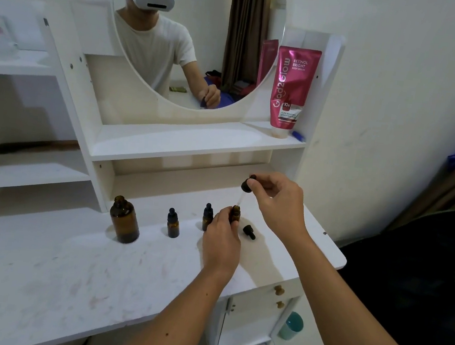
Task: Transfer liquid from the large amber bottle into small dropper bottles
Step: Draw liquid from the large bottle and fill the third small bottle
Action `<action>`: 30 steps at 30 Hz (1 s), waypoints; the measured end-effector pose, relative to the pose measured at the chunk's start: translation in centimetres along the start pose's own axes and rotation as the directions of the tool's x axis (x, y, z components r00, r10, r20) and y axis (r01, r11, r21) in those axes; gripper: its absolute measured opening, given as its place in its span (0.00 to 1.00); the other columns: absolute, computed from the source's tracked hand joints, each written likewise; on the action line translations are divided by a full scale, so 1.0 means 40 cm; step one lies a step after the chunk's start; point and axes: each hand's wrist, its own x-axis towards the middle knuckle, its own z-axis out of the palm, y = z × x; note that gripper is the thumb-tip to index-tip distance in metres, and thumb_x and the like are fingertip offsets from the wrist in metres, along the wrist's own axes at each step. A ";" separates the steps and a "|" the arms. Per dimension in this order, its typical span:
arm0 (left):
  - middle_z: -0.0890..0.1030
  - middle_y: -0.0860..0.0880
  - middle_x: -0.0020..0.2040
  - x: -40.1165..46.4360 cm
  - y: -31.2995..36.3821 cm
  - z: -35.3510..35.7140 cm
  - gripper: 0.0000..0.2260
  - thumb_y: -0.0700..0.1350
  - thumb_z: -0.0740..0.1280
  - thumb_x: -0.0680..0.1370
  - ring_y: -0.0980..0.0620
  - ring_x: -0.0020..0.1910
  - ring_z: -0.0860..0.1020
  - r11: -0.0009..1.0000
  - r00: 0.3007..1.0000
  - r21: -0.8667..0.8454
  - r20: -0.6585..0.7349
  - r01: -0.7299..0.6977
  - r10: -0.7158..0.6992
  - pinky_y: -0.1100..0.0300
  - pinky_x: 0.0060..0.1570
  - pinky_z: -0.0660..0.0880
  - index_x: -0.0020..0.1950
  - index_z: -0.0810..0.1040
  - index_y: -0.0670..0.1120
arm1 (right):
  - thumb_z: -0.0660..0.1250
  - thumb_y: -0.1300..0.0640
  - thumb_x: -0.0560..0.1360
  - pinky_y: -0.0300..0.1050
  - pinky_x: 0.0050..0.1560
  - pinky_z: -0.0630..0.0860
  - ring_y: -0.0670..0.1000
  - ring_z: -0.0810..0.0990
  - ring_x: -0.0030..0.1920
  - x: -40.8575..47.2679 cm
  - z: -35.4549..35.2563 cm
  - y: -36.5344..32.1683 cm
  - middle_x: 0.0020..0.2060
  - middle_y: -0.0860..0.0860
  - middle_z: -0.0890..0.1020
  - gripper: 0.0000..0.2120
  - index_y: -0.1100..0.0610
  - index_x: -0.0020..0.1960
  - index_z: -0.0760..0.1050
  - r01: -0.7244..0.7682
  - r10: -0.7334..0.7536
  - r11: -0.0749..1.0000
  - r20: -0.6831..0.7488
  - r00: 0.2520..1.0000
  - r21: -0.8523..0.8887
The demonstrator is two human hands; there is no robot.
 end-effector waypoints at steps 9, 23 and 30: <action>0.72 0.51 0.75 -0.038 -0.029 -0.041 0.23 0.47 0.63 0.84 0.49 0.73 0.71 0.997 0.992 -0.054 0.115 0.054 -0.047 0.54 0.71 0.68 0.79 0.66 0.48 | 0.74 0.58 0.78 0.36 0.55 0.81 0.44 0.86 0.48 -0.023 -0.028 -0.046 0.47 0.47 0.87 0.05 0.51 0.53 0.84 0.097 -0.094 0.995 -0.081 0.992 0.033; 0.81 0.61 0.56 -0.124 -0.221 -0.361 0.17 0.53 0.74 0.76 0.63 0.52 0.80 0.961 0.994 -0.254 0.001 0.109 -0.112 0.76 0.45 0.74 0.64 0.78 0.56 | 0.74 0.58 0.78 0.33 0.56 0.80 0.42 0.86 0.51 -0.075 0.146 -0.215 0.48 0.46 0.88 0.08 0.56 0.57 0.85 0.112 -0.122 0.963 0.024 0.992 0.243; 0.80 0.57 0.57 -0.095 -0.305 -0.477 0.19 0.52 0.76 0.74 0.58 0.50 0.80 0.964 0.967 -0.220 -0.169 0.152 -0.191 0.68 0.48 0.76 0.62 0.74 0.57 | 0.73 0.61 0.79 0.34 0.56 0.80 0.43 0.86 0.51 -0.082 0.276 -0.299 0.49 0.49 0.87 0.09 0.60 0.58 0.84 0.165 -0.203 0.929 0.082 0.976 0.330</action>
